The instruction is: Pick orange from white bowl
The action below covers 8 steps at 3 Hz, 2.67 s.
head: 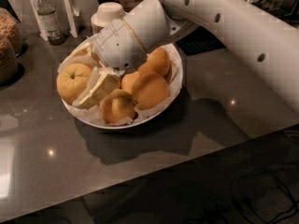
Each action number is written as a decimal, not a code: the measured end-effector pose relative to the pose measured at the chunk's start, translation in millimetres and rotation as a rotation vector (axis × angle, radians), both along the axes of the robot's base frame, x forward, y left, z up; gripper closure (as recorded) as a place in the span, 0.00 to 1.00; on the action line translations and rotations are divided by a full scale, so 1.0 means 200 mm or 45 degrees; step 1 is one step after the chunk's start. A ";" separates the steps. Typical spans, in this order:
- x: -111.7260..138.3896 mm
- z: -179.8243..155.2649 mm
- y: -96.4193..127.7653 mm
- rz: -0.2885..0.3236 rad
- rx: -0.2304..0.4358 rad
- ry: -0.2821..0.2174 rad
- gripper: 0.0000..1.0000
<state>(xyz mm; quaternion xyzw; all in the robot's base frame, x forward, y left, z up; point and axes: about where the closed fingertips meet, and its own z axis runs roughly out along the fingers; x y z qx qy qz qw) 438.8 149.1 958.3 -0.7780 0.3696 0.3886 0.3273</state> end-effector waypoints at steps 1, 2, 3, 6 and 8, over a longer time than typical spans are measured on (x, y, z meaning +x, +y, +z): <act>-0.12 0.11 -0.06 -0.084 0.070 -0.057 1.00; -0.32 0.22 -0.06 -0.189 0.184 -0.134 1.00; -0.53 0.22 0.00 -0.305 0.275 -0.227 1.00; -0.69 -0.02 -0.25 -0.524 0.319 -0.203 1.00; -0.38 0.12 -0.69 -0.833 0.143 -0.276 1.00</act>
Offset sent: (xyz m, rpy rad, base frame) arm -0.1019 -0.0888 0.0348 0.2665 -0.1058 -0.4941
